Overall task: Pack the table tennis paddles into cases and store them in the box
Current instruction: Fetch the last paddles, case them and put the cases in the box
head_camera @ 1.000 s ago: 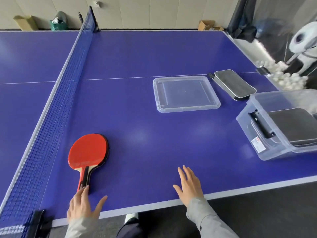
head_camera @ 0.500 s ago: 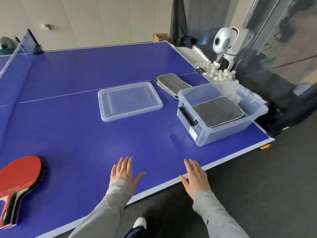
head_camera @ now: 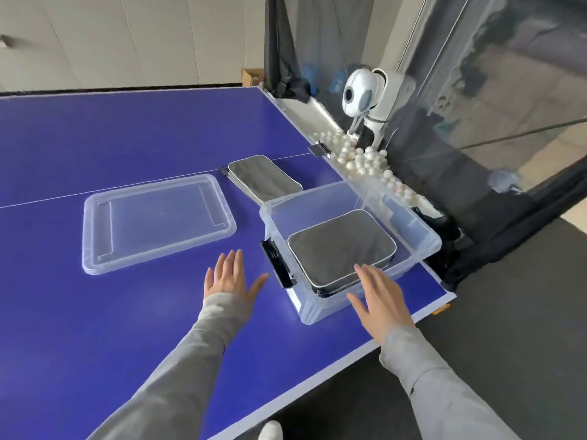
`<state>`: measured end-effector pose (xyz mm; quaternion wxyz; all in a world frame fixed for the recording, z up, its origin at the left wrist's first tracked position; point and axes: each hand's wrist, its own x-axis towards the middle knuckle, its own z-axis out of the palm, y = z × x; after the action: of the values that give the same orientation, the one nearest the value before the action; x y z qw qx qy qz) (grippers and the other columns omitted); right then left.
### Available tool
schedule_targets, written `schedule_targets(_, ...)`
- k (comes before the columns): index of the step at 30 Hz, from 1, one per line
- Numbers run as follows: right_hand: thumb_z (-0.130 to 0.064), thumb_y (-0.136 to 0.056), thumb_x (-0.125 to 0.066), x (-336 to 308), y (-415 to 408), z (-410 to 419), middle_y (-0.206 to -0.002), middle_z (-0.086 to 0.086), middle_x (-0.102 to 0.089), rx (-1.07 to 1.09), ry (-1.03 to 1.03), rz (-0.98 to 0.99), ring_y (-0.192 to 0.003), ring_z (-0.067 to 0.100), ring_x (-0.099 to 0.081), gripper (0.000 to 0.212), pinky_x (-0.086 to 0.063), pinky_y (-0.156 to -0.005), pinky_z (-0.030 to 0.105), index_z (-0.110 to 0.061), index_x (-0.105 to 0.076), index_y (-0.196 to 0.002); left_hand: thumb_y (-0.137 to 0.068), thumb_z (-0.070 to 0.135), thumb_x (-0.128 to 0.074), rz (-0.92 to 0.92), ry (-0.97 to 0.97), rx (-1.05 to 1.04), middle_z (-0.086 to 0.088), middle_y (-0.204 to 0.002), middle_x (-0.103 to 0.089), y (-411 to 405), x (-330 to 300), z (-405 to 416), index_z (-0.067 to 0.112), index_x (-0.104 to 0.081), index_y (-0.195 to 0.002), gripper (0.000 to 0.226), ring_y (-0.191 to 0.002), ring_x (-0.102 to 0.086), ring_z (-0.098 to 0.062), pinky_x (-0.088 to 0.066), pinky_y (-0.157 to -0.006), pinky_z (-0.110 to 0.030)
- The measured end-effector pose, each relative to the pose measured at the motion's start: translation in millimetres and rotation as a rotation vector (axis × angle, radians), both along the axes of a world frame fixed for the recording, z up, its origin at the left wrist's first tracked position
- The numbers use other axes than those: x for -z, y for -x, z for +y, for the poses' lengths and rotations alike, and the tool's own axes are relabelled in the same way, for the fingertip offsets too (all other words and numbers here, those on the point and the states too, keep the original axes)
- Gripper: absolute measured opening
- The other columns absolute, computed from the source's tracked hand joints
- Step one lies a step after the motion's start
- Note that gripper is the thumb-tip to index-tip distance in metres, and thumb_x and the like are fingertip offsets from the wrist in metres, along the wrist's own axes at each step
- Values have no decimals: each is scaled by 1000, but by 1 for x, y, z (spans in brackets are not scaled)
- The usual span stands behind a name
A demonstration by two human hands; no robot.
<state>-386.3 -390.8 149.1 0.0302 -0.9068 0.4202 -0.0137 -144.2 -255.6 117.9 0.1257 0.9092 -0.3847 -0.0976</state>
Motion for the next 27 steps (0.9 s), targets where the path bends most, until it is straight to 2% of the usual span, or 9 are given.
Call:
schedule_targets(8,-43,-97,-39,-16,-28,-95,-150,4,-34,-45,-1,-1,-141,20,-26,57,-27,-112,33,-17,-27,-147,-88,67,-29,39,33,-85,2,-158,-13,-27,-20,-98,16,-8,-150,84,-147,-4,-16,-6,-119,-37)
schedule_targets(12,-41,-96,-44,-21,-62,-145,-145,5,-42,-105,-9,-50,-136,22,-35,57,-31,-109,34,-14,-32,-144,-88,66,-30,94,37,-147,1,-158,-14,-39,-25,-142,16,-9,-150,82,-146,-7,-18,-8,-119,-36)
schedule_targets(15,-40,-96,-44,-19,-89,-185,-144,6,-42,-165,-17,-36,-133,24,-38,56,-30,-107,33,-13,-32,-144,-89,65,-33,153,58,-214,0,-155,-22,-42,-20,-170,18,-14,-149,79,-143,-17,-21,-16,-115,-38)
schedule_targets(20,-36,-96,-48,-16,-139,-246,-144,8,-42,-248,-115,-78,-133,26,-37,57,-33,-106,39,-11,-32,-145,-88,63,-38,362,168,-453,-1,-148,-31,-39,-11,-203,20,-25,-144,72,-131,-38,-25,-32,-102,-43)
schedule_targets(24,-34,-96,-47,-14,-190,-298,-142,9,-43,-291,-129,-83,-133,28,-34,54,-33,-104,42,-10,-35,-143,-92,59,-35,427,255,-670,-6,-124,-53,-54,-10,-222,17,-50,-122,55,-108,-51,-30,-40,-87,-38)
schedule_targets(27,-36,-96,-46,-2,-226,-327,-140,10,-45,-309,-156,-44,-130,31,-36,52,-35,-102,43,-11,-38,-141,-92,58,-35,455,262,-776,-5,-97,-56,-56,-2,-220,18,-55,-99,45,-86,-49,-27,-40,-75,-34)
